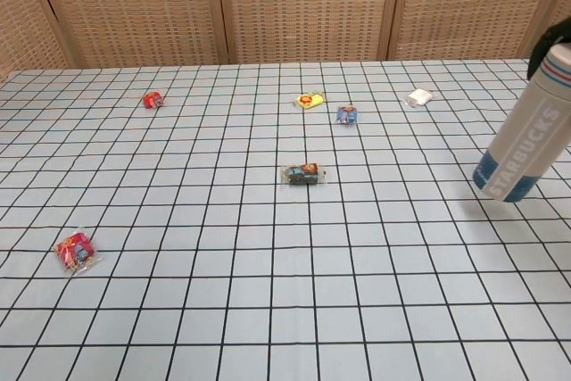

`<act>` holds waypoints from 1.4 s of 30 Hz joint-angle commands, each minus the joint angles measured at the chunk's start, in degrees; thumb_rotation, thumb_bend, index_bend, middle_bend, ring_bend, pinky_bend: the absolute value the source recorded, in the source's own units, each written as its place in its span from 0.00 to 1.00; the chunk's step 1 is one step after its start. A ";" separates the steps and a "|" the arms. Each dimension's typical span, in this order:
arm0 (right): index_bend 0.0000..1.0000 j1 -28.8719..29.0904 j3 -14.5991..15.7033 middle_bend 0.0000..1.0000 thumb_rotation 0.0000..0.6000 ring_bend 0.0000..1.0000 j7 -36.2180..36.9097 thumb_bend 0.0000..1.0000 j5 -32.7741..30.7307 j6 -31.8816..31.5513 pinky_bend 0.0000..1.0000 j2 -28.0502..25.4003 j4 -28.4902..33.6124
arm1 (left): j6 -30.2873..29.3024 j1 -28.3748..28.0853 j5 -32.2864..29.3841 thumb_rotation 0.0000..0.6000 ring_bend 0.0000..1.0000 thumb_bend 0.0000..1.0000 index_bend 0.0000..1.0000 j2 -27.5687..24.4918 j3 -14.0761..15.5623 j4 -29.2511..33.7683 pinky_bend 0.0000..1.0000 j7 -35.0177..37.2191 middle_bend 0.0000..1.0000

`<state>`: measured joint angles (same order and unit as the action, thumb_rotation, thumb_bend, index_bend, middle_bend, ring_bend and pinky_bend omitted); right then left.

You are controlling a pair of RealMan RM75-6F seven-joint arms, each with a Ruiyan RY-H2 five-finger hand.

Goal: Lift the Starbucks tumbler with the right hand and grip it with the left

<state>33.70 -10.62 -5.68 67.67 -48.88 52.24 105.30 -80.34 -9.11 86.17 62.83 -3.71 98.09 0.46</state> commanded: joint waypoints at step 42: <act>0.59 37.55 -8.60 0.60 1.00 0.58 -28.64 0.60 -43.44 -8.16 0.68 17.11 8.19 | 33.53 -40.76 -5.65 1.00 0.00 0.00 0.00 31.59 -11.40 -22.35 0.00 45.44 0.00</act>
<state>71.12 -19.18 -34.44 24.35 -57.12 69.33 113.42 -47.07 -49.61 80.78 94.19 -14.93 75.74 46.02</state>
